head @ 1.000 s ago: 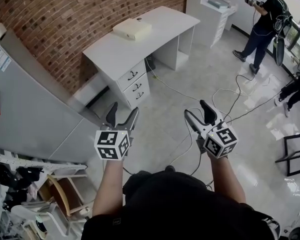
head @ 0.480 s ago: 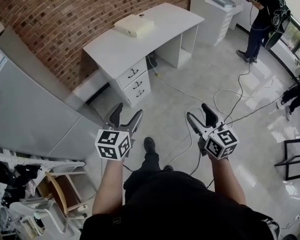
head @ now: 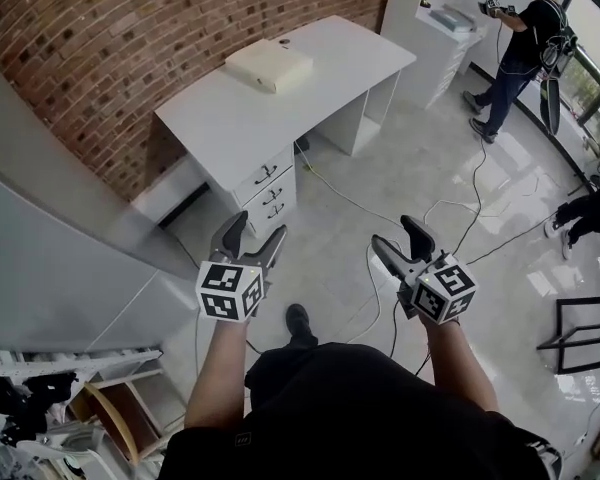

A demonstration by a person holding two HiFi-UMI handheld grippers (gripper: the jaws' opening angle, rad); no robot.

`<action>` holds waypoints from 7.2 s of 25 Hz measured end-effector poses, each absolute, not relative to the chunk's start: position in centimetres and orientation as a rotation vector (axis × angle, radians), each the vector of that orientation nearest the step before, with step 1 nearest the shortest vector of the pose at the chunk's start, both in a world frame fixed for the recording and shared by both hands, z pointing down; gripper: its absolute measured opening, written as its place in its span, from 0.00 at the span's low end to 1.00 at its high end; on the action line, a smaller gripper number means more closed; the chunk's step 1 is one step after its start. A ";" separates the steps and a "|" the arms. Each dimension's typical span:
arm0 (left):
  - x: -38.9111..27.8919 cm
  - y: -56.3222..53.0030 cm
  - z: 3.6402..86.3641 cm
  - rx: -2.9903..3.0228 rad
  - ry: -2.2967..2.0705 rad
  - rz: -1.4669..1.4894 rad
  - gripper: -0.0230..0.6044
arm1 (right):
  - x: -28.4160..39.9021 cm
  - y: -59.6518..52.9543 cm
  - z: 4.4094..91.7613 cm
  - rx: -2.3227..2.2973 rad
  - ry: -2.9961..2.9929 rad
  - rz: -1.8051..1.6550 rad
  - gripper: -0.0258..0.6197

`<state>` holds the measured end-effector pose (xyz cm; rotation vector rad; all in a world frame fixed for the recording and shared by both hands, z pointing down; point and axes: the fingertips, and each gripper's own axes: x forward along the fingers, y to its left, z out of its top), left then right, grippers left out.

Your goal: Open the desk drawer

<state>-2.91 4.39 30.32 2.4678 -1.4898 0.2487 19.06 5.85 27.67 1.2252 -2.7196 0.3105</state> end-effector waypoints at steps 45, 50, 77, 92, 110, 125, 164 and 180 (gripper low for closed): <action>-1.3 -22.2 36.7 1.956 -1.760 0.302 0.55 | 7.0 -27.8 36.3 0.109 -2.772 0.335 0.48; -2.3 -19.5 37.5 1.926 -1.805 0.247 0.55 | 6.4 -24.2 37.2 0.044 -2.718 0.339 0.48; -6.9 -18.2 53.5 1.745 -1.718 0.379 0.54 | -2.2 -22.6 50.1 -0.201 -2.501 0.138 0.43; -7.6 -17.8 59.9 1.726 -1.696 0.352 0.52 | -2.9 -22.9 58.9 -0.182 -2.374 0.116 0.37; -11.2 -19.8 72.4 1.642 -1.753 0.357 0.44 | -10.4 -27.7 72.9 -0.255 -2.278 -0.433 0.36; -11.5 -19.2 74.6 1.638 -1.761 0.307 0.43 | -12.0 -29.8 77.3 -0.265 -2.133 -0.782 0.30; -15.5 -17.5 72.3 1.567 -2.002 0.272 0.43 | -6.5 -25.5 76.5 -0.326 -2.148 -0.979 0.09; -13.3 -16.2 71.0 1.540 -2.062 0.240 0.42 | -3.2 -22.4 76.7 -0.378 -2.160 -0.855 0.09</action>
